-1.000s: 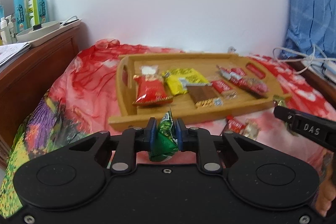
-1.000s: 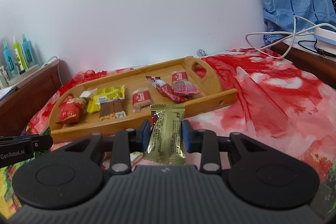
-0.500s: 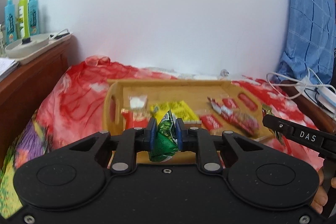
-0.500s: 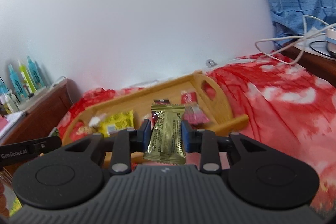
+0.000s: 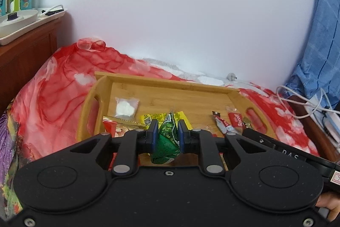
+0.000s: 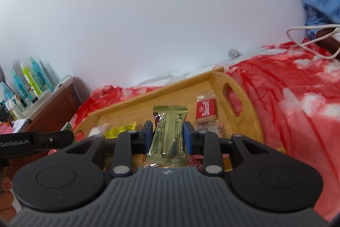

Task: Organize snacks
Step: 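Lower the green bag and gold bar onto the tray, opening both tools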

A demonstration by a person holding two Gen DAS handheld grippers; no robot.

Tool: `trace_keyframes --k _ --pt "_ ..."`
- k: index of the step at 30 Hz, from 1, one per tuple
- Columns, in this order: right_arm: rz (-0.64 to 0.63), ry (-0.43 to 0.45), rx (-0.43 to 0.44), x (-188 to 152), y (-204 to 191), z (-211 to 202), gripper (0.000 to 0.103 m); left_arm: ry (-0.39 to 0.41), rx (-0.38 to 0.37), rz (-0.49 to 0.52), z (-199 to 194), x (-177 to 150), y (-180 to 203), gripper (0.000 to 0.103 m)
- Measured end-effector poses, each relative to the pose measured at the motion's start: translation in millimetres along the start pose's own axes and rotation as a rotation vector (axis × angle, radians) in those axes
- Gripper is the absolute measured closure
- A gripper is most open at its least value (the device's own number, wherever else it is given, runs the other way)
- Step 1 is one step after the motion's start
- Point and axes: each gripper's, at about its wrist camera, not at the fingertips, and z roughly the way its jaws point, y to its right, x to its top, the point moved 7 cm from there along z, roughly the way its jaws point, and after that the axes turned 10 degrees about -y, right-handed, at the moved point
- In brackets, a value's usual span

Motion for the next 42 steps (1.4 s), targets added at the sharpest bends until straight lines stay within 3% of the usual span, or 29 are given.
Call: trace_keyframes --k 7,21,25,30,34,42 --pt "-0.04 -0.056 0.002 -6.5 -3.1 26.0 0.068 -0.021 0.026 0.022 21.0 -6.6 2.5 0.085" --pt "-0.119 -0.048 -0.042 -8.5 -8.7 29.0 0.066 0.001 0.091 0.173 33.6 -18.7 29.0 0.083" --pt "-0.12 -0.037 -0.038 -7.3 -10.1 26.9 0.059 0.02 0.11 0.228 29.9 -21.2 35.7 0.082" --pt "-0.112 -0.013 -0.032 -2.0 -12.2 19.4 0.057 0.039 0.115 0.275 21.5 -22.4 42.1 0.065" --pt "-0.107 0.014 -0.032 2.5 -13.9 8.5 0.041 0.038 0.114 0.298 12.7 -25.6 44.7 0.061" --pt "-0.105 0.037 -0.035 1.4 -13.9 -12.5 0.027 0.025 0.094 0.325 -9.5 -38.9 42.9 0.041"
